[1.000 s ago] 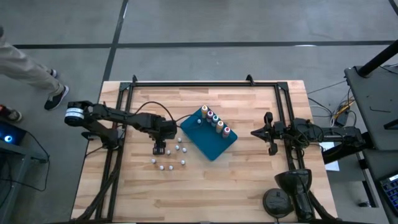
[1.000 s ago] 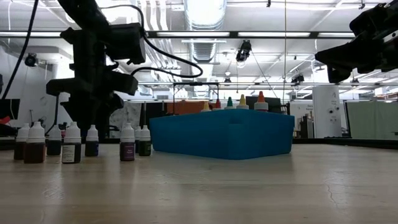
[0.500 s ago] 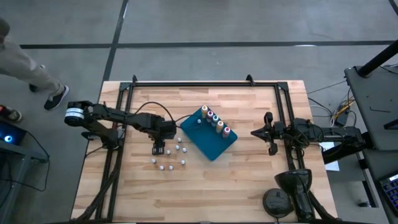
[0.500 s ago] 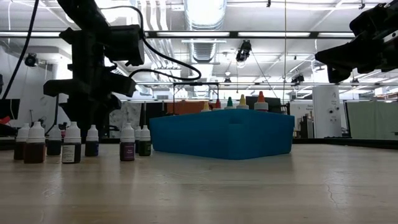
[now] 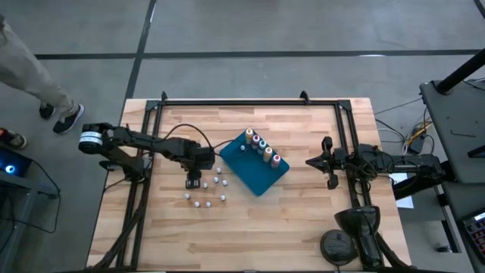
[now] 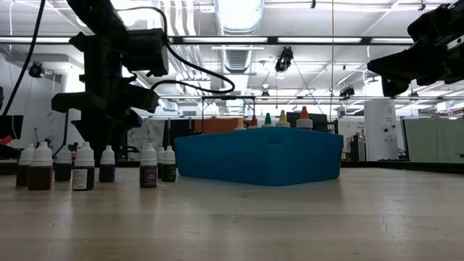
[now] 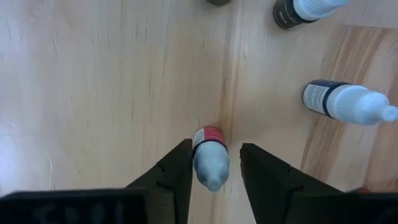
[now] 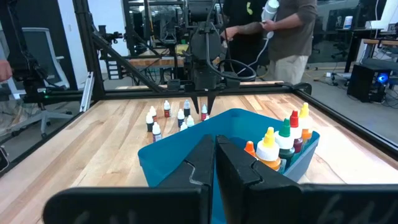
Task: Pick & Place food coloring
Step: Put the red food coloring bottle into the blue bin
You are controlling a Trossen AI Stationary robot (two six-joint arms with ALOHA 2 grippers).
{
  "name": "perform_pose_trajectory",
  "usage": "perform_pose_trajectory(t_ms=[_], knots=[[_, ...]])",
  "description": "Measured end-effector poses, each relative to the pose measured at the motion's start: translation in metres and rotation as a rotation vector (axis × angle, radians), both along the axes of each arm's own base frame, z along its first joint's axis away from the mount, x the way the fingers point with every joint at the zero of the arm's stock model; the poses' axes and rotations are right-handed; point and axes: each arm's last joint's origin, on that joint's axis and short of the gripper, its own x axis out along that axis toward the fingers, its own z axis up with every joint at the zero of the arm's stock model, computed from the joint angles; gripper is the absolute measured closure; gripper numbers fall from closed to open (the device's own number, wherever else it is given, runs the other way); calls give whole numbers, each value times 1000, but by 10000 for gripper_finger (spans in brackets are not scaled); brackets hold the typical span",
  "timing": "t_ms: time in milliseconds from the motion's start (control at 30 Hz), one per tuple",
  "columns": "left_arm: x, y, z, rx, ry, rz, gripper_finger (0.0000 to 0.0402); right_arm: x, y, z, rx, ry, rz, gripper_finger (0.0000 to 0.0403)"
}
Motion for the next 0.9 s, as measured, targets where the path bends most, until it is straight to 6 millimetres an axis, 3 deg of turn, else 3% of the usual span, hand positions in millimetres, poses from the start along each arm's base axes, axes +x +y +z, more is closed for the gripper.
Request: perform_pose_trajectory(t_ms=[200, 500, 667, 900], knots=[[0, 0, 0, 0, -4, 2, 301, 0, 0, 0, 1, 0, 0, 394], [0, 0, 0, -1, -5, 6, 356, 0, 0, 0, 0, 0, 0, 394], [0, 0, 0, -2, -5, 10, 357, 0, 0, 0, 0, 0, 0, 394], [7, 2, 22, -4, 19, 17, 357, 0, 0, 0, 1, 0, 0, 394]])
